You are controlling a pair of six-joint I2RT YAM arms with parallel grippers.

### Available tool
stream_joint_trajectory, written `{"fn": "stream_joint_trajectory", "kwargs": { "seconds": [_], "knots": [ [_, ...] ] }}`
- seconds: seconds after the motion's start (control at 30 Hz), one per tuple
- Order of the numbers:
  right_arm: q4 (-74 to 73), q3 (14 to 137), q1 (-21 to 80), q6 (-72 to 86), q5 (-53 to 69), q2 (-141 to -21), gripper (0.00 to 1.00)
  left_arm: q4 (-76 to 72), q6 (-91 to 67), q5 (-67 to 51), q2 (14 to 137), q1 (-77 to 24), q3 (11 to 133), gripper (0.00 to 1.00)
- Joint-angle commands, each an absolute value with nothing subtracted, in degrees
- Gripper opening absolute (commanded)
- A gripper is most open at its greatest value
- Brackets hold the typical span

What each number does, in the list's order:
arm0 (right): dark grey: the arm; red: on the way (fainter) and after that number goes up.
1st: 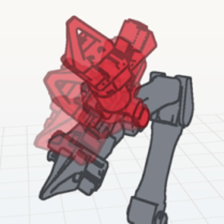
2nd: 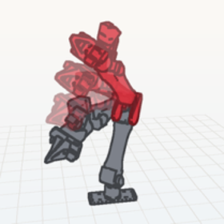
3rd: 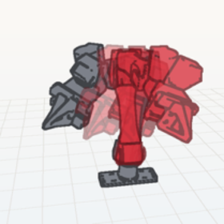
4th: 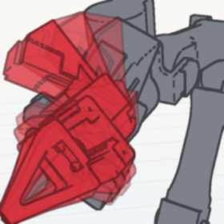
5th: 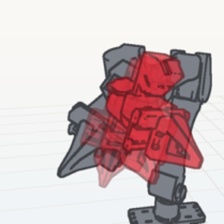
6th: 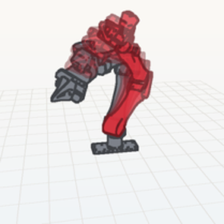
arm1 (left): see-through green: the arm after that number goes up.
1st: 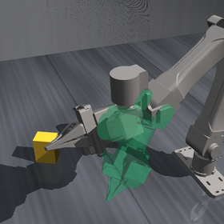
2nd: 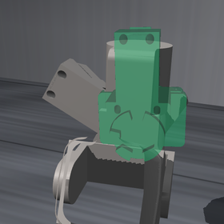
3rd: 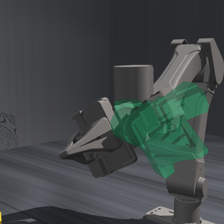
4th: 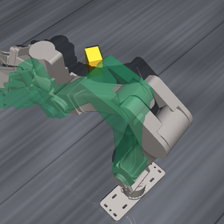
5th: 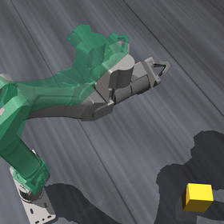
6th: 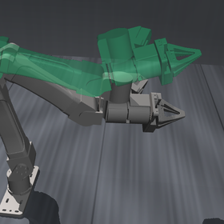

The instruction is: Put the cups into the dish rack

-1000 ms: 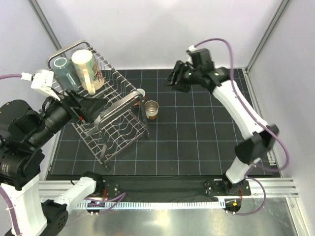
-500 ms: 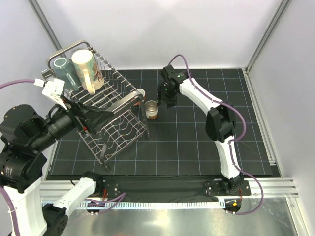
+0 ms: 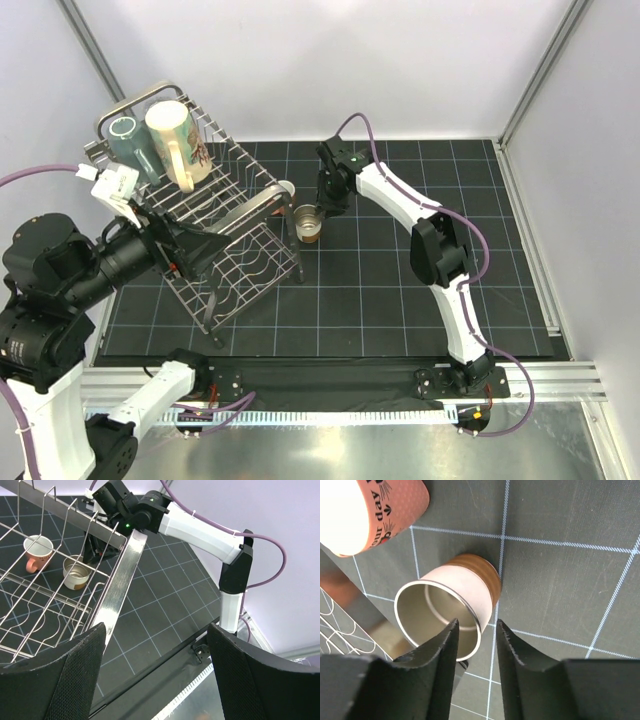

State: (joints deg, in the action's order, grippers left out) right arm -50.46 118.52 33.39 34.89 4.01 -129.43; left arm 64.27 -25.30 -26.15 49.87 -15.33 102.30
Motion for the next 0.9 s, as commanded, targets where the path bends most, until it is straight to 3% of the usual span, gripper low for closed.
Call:
{"fn": "stream_joint_trajectory", "kwargs": {
  "seconds": [0.0,0.23,0.37,0.63,0.87],
  "knots": [
    [-48.3,119.7,33.7,36.1,3.2,-130.3,0.33,64.2,-26.0,-27.9,50.2,-15.1,104.5,0.79],
    [-47.7,118.7,33.7,36.4,2.6,-130.2,0.20,63.7,-28.5,-29.1,50.4,-15.1,105.2,0.78],
    [-48.3,117.9,33.6,36.5,1.9,-127.7,0.04,60.0,-32.1,-31.4,49.9,-15.1,104.7,0.78],
    [-44.6,105.1,31.0,35.7,2.6,-109.4,0.04,41.6,-45.0,-37.4,50.1,-15.1,99.2,0.78],
    [-35.8,91.6,26.1,36.6,14.1,-87.8,0.04,24.7,-56.4,-41.0,52.0,-15.1,93.3,0.79]
  ]
}}
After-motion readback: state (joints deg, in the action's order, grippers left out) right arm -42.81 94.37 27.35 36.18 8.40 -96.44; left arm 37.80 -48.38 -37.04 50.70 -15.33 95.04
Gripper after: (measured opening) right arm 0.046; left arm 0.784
